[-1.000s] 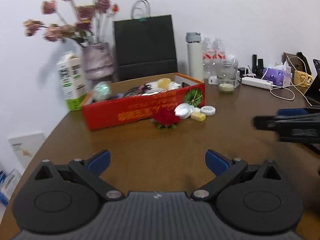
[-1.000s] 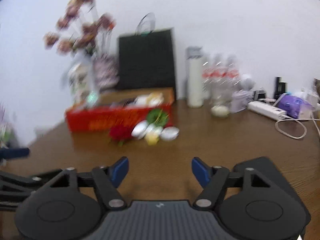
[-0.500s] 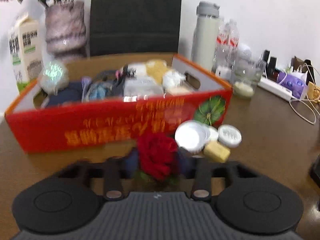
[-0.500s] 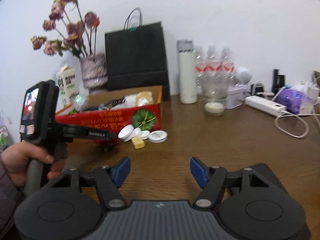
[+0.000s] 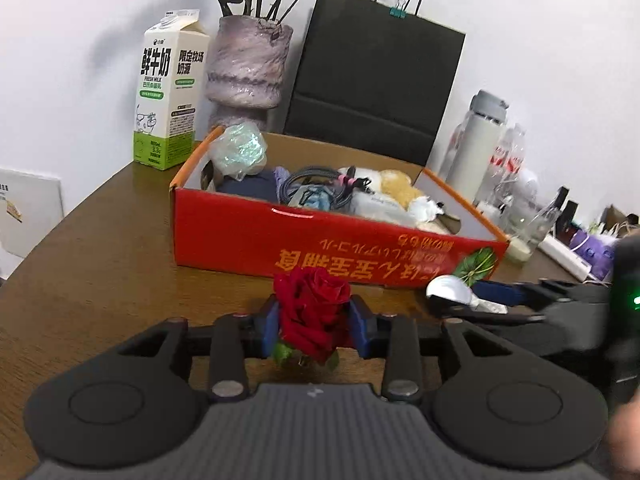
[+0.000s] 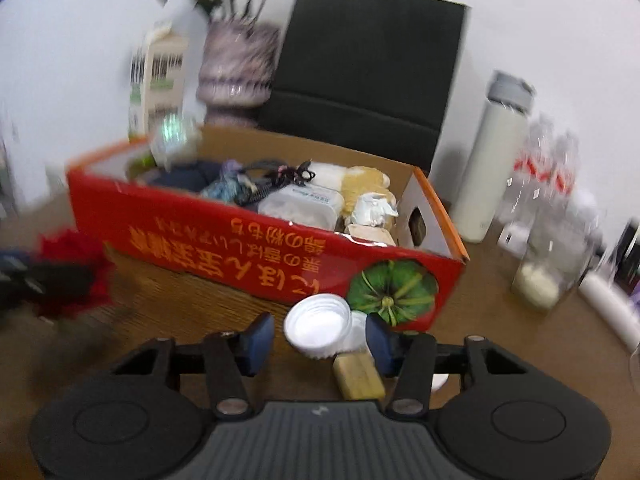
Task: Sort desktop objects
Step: 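Grasp the red rose with the left gripper while the right grasps a white round lid, then lower the red rose and white lid into the box and open both grippers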
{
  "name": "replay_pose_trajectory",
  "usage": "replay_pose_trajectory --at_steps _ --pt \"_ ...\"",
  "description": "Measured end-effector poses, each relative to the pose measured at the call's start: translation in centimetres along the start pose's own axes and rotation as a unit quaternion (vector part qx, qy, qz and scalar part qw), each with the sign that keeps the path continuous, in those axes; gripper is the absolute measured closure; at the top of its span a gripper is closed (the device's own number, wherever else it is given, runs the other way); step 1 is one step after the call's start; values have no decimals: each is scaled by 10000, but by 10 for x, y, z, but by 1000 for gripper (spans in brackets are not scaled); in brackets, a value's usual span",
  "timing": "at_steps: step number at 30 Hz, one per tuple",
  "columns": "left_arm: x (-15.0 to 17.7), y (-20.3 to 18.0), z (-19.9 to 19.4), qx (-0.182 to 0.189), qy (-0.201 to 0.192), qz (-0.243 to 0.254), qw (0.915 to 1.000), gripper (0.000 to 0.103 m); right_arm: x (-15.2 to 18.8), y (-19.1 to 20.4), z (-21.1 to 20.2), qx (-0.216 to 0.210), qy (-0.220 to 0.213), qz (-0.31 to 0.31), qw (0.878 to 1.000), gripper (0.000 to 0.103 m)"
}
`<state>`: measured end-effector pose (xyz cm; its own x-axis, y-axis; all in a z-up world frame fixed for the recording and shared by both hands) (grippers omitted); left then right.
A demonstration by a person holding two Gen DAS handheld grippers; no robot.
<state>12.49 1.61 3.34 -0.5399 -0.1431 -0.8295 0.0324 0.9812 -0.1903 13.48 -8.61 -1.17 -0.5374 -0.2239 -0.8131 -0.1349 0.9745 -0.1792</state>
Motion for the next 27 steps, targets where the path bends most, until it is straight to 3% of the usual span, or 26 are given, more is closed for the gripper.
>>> replay_pose_trajectory --at_steps 2,8,11,13,15,17,19,20,21,24,26,27 --pt "1 -3 1 -36 0 68 10000 66 0 6 10 113 93 -81 9999 63" --pt "6 -7 3 10 107 235 9997 67 4 4 -20 179 -231 69 9995 64" --pt "8 -9 -1 -19 38 206 9998 69 11 -1 -65 -477 -603 543 9956 64" --pt "14 -10 -19 -151 -12 81 9999 69 23 -12 -95 -1509 -705 1217 9785 64" --pt "23 -11 -45 131 -124 -130 9998 69 39 -28 -121 -2555 -812 1900 9445 64" --pt "34 -14 -72 374 -141 -258 9989 69 51 -40 -143 -3002 -955 2307 9206 64" --pt "45 -17 -93 391 -137 -140 9990 69 60 -50 -162 -3162 -1015 2566 9077 64" --pt "51 -19 -103 370 -162 -57 9992 69 63 -53 -171 -3070 -1023 2535 9116 64" --pt "55 -21 -111 357 -196 -7 9992 69 65 -52 -179 -2811 -1034 2386 9238 64" --pt "61 -23 -122 474 -112 -82 9988 69 69 -38 -200 -1533 -1078 1660 9682 64" --pt "61 -24 -129 329 -115 -94 9993 69 75 -28 -207 -971 -1036 1361 9805 64" --pt "60 -24 -135 292 -192 -75 9994 69 76 -28 -210 -949 -991 1358 9812 64"
Point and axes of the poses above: each gripper's, at about its wrist camera, not at the fingertips, and z roughly the way its jaws point, y to its left, x to its underside, the point moved 1 cm from there along z, roughly the way its jaws point, and after that the axes turned 4 degrees about -x, right-handed, at the moved point
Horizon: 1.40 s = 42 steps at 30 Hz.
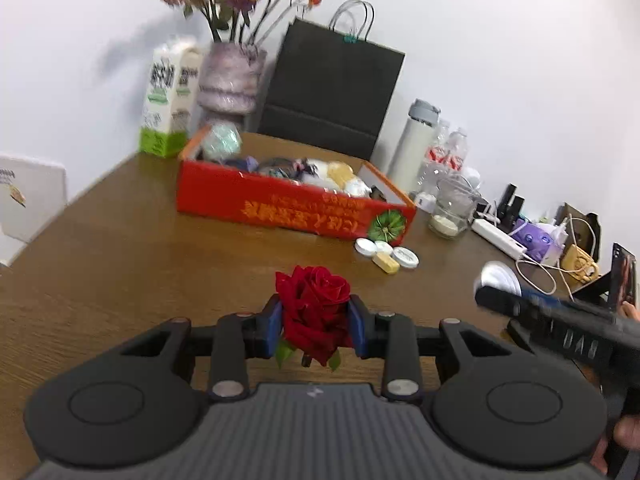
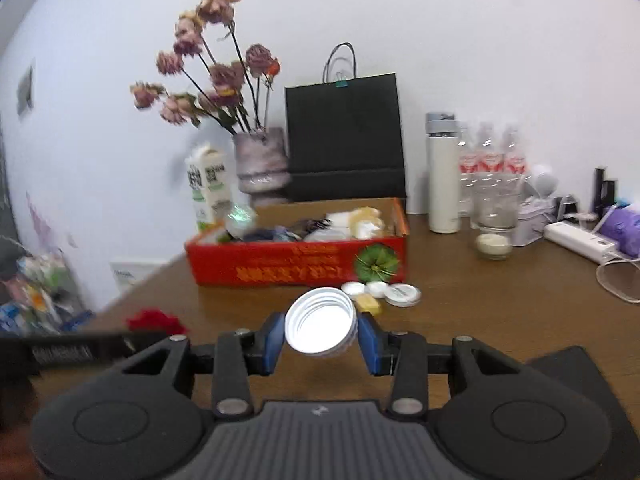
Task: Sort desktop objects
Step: 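Lower the red rose and white lid into the box and open both grippers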
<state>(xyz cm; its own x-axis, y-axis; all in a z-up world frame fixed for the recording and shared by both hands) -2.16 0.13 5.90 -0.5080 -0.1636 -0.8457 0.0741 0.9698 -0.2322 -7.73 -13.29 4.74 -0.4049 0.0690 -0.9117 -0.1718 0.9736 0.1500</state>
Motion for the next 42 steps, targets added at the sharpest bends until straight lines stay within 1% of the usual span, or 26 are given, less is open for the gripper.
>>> replay_pose_trajectory --at_steps 2,5,7,10,13,15,16,17,19,21,22,23,24,25,26,27,28,30,32,35,37,38,39,40,41,42 --pt "-7 -2 -17 29 -228 26 9997 69 3 0 -10 -118 -12 129 9998 64" --pt "-21 -6 -39 162 -657 74 9977 69 -6 3 -30 -268 -250 155 9992 64" --pt "-32 -5 -44 274 -771 25 9966 69 -18 1 -41 -483 -455 236 9975 64" --pt "-57 2 -42 402 -970 -78 9944 69 -47 -6 -44 -871 -739 336 9929 64" --pt "-91 9 -31 344 -1207 -57 9921 69 -78 -16 -35 -1075 -955 405 9888 64" --pt "-116 15 -18 250 -1281 -61 9914 69 -100 -30 -22 -1540 -999 769 9800 64" --pt "-129 19 -10 236 -1293 -97 9913 69 -108 -34 -15 -1674 -1006 891 9767 64" --pt "-141 22 -1 222 -1280 -98 9915 69 -118 -37 -6 -1678 -1019 926 9762 64" --pt "-163 27 26 138 -1191 -75 9928 69 -137 -35 16 -1382 -1030 752 9821 64" --pt "-180 34 60 -89 -877 -130 9960 69 -157 -28 50 -994 -917 453 9898 64" --pt "-189 36 79 -163 -758 -142 9969 69 -166 -26 70 -920 -764 396 9920 64" --pt "-197 39 98 -289 -625 -224 9974 69 -174 -24 93 -941 -574 370 9932 64" --pt "-204 41 118 -401 -470 -182 9979 69 -182 -23 119 -978 -381 400 9937 64" --pt "-209 43 137 -450 -304 -167 9984 69 -187 -22 141 -1014 -137 412 9939 64" --pt "-213 45 157 -448 -67 -136 9989 69 -192 -21 170 -1071 229 409 9931 64" --pt "-213 48 179 -474 198 -100 9986 69 -192 -22 193 -1164 550 548 9902 64" --pt "-210 54 197 -587 426 -203 9972 69 -191 -24 217 -1247 925 660 9857 64" --pt "-198 64 228 -792 884 -275 9925 69 -181 -28 265 -1355 1626 908 9731 64" --pt "-185 72 243 -887 1079 -287 9898 68 -166 -34 301 -1347 2183 1159 9596 64" --pt "-172 80 251 -919 1140 -325 9887 66 -145 -40 330 -1256 2602 1389 9472 64" --pt "-166 80 259 -915 1297 -238 9870 59 -133 -40 339 -1053 2750 1444 9447 62" --pt "-165 79 261 -906 1374 -161 9862 53 -130 -39 343 -983 2812 1440 9437 62" --pt "-163 77 260 -866 1387 -74 9865 48 -127 -35 344 -933 2887 1359 9431 57" --pt "-164 75 258 -826 1370 13 9871 36 -126 -31 345 -934 2936 1226 9434 52" --pt "-165 73 253 -862 1289 45 9879 32 -127 -28 343 -925 2914 1124 9455 43" --pt "-168 72 247 -927 1180 49 9887 27 -130 -28 341 -844 2828 1067 9495 40"
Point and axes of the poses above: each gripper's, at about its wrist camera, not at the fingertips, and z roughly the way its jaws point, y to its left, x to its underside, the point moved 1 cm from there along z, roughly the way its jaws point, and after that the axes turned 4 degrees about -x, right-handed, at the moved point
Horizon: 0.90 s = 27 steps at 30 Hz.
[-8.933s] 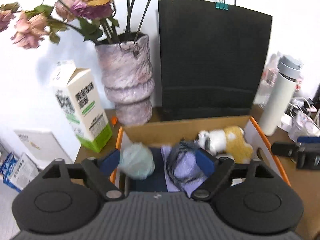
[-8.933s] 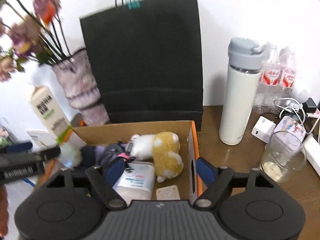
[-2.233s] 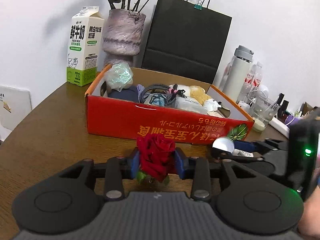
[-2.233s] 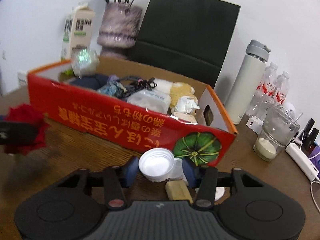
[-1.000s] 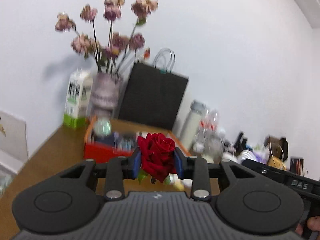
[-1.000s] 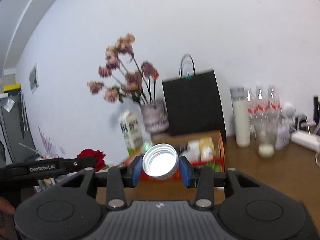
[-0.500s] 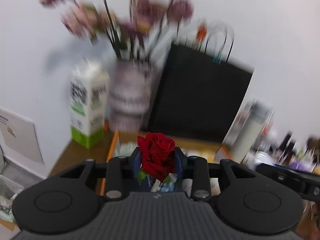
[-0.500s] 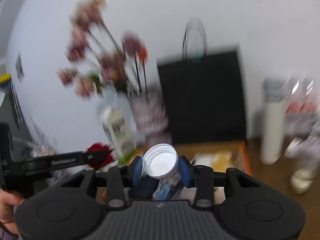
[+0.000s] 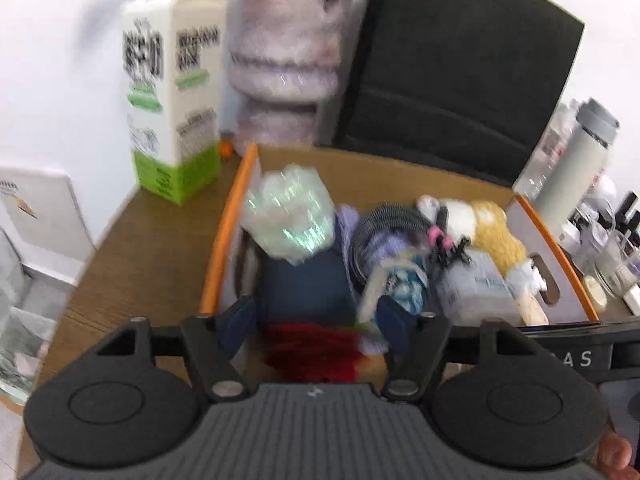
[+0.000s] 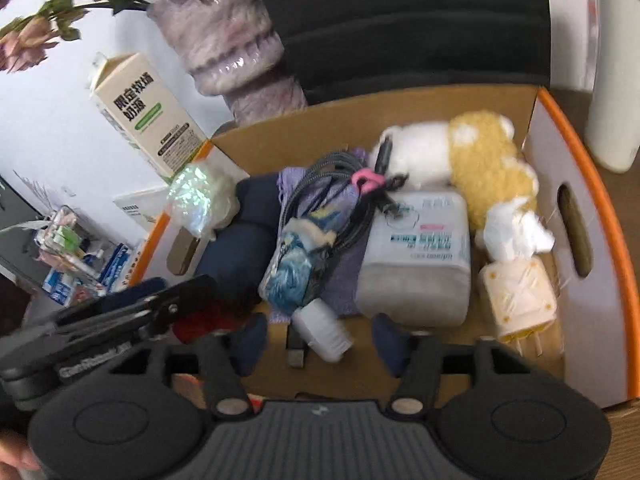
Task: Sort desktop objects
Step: 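Lower the red rose and white lid into the box and open both grippers, then grasp the yellow soap bar with the left gripper while the right grasps the labelled white round container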
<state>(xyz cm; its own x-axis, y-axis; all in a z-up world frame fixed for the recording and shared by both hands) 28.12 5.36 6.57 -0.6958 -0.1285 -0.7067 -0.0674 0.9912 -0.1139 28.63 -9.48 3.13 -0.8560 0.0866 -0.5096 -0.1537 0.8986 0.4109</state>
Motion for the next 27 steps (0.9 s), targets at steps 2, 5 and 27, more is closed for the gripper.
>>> replay_pose_trajectory --at_steps 2,5,27 --pt "-7 0 -13 -75 -230 -108 9996 24 -2 0 -12 135 -100 -19 9999 39" --pt "-18 -3 -34 -157 -382 -157 9990 16 -11 -2 -36 178 -280 -4 9994 38" --pt "105 -18 -190 50 -1672 475 9848 0 138 11 -183 1375 -2055 -949 9643 9"
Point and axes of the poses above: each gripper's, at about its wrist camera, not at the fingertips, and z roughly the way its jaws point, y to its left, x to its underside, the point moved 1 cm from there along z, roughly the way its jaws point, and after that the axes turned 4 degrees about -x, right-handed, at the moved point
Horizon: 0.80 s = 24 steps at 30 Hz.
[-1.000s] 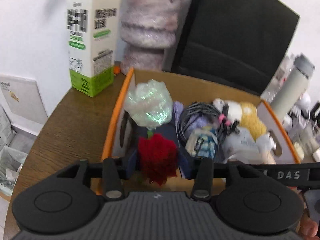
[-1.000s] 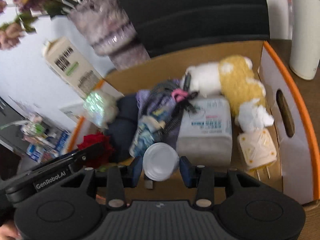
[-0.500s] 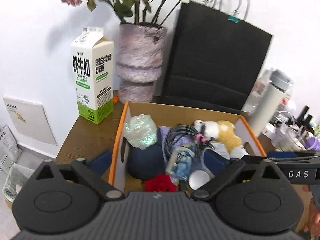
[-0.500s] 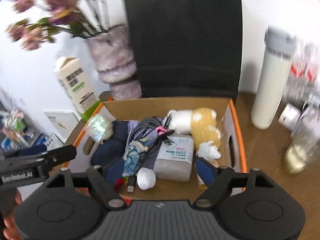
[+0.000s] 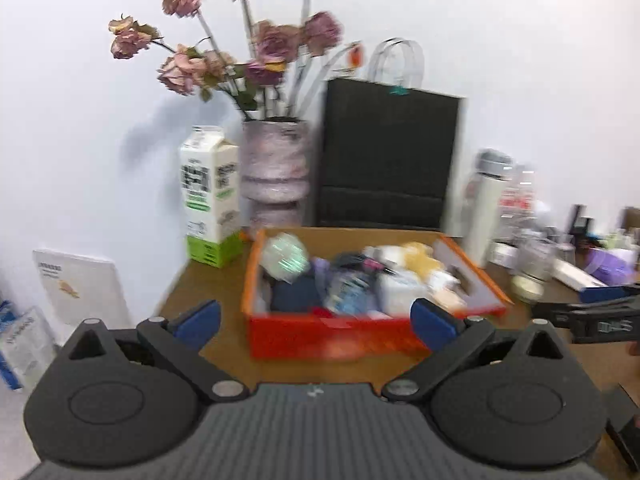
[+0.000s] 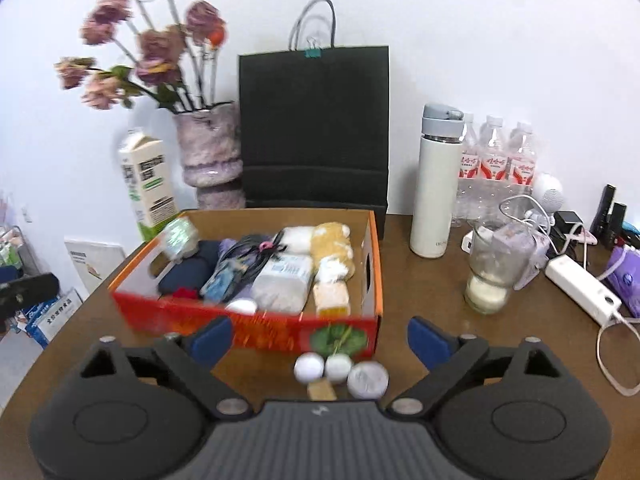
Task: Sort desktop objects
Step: 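Grasp the yellow soap bar with the left gripper while the right grasps the labelled white round container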
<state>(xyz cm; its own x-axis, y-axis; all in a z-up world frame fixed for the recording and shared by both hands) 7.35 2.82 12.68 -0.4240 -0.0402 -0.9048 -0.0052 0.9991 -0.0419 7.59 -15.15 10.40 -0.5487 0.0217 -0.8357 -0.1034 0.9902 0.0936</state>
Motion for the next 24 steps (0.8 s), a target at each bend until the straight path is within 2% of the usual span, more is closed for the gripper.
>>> replay_pose_trajectory --at_steps 3,6,10,12,16,20,24 --pt "47 -15 -19 -34 98 2 9999 0 47 8 -16 -57 -42 -24 10000 9" --pt "88 -31 -37 -140 60 292 9995 0 92 15 -26 -115 42 49 9999 9" --pt "123 -42 -55 -175 281 238 9992 0 139 22 -36 1 198 173 9997 9" --pt "134 -43 -65 -161 241 258 9992 0 157 25 -48 -35 170 137 9998 9" --pt "151 -51 -88 -331 -57 690 9971 0 178 29 -78 110 -23 -1 9999 9" --pt "156 -49 -103 -201 -37 597 9980 0 184 28 -108 -47 -377 -40 9993 9" --pt "152 -53 -103 -131 -118 667 9976 0 176 22 -117 29 -632 103 9979 9"
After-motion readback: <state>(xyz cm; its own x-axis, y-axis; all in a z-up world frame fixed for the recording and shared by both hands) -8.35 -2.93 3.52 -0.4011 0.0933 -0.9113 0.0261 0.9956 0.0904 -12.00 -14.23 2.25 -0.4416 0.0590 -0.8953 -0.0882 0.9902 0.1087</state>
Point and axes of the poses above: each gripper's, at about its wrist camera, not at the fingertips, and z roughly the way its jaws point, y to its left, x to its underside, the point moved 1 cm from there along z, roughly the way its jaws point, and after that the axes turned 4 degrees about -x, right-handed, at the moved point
